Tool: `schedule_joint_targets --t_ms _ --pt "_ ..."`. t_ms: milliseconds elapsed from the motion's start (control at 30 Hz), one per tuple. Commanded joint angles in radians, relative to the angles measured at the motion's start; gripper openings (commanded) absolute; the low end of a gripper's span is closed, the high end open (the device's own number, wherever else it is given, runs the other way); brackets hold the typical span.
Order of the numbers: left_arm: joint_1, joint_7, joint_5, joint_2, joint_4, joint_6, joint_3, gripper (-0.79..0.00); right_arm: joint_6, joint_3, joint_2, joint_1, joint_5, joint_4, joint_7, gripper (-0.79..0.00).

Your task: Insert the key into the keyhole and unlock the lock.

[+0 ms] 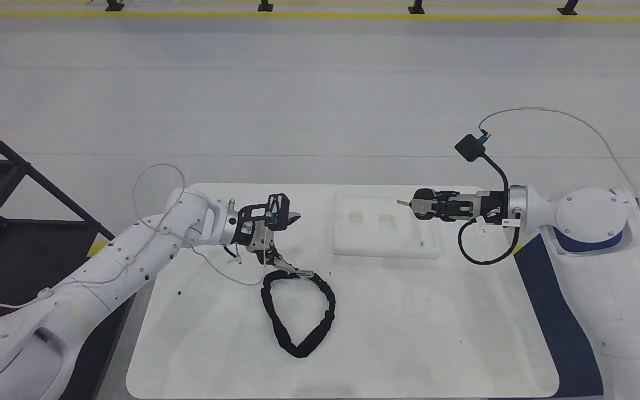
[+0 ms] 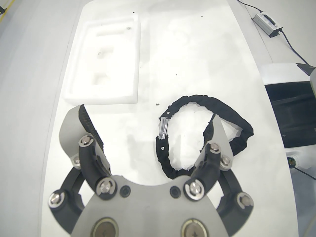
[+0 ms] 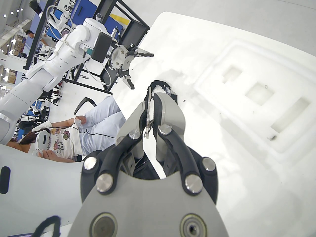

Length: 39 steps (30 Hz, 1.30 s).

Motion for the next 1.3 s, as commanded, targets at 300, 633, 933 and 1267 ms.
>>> schedule_joint_targets --t_ms 300,633,933,1267 --pt "-0.017 0.032 0.060 -0.034 0.066 0.000 0.071 0.000 0.000 0.000 0.000 0.000 0.000 0.000 0.000 -0.785" --pt "-0.013 0.031 0.058 -0.034 0.067 0.005 0.071 0.000 0.000 0.000 0.000 0.000 0.000 0.000 0.000 -0.785" --pt "0.037 0.124 0.120 -0.093 0.174 0.014 0.084 0.000 0.000 0.000 0.000 0.000 0.000 0.000 0.000 -0.785" --pt "0.008 0.359 0.399 -0.226 0.383 0.015 0.160 0.000 0.000 0.000 0.000 0.000 0.000 0.000 0.000 -0.785"
